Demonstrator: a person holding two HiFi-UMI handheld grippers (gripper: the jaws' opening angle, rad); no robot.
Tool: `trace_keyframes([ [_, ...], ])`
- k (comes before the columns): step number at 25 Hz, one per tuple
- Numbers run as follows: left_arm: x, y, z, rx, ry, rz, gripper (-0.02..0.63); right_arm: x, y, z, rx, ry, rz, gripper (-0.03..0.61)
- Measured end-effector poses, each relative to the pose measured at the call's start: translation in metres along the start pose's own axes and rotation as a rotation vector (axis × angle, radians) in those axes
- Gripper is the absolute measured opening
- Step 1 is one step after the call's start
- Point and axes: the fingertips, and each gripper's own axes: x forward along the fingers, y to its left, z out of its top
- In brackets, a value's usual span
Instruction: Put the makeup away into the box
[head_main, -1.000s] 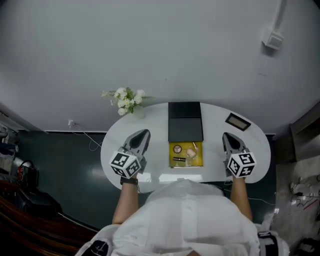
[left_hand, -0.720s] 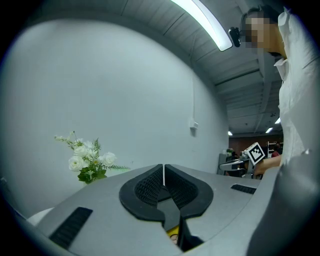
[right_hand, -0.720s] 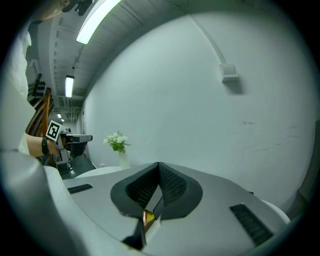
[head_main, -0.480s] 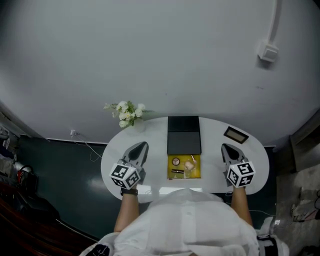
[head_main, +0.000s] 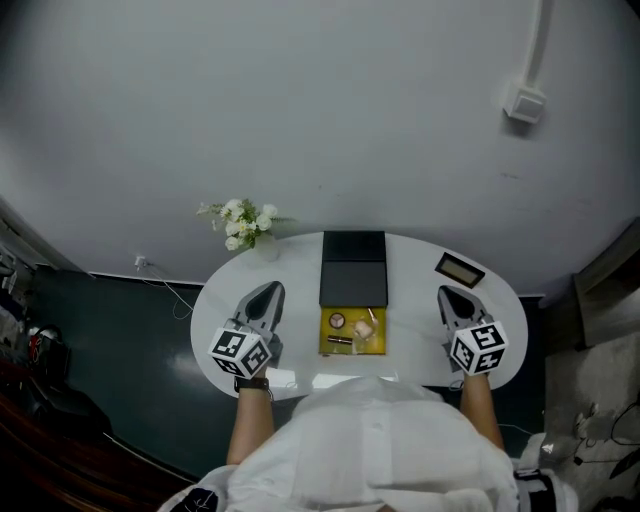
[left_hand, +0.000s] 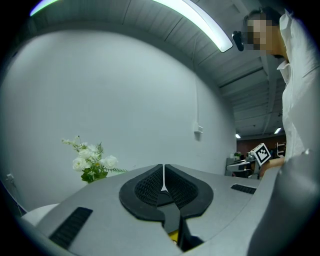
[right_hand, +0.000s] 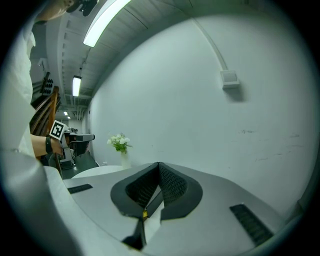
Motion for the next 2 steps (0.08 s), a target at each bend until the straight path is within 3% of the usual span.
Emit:
trace_keyframes([
  [2, -0.0007, -0.0063, 0.0024, 0.003, -0.008, 0.009, 0.025, -0.0055, -0.0034, 0.0019, -0.005, -0.005, 0.008, 0.011],
])
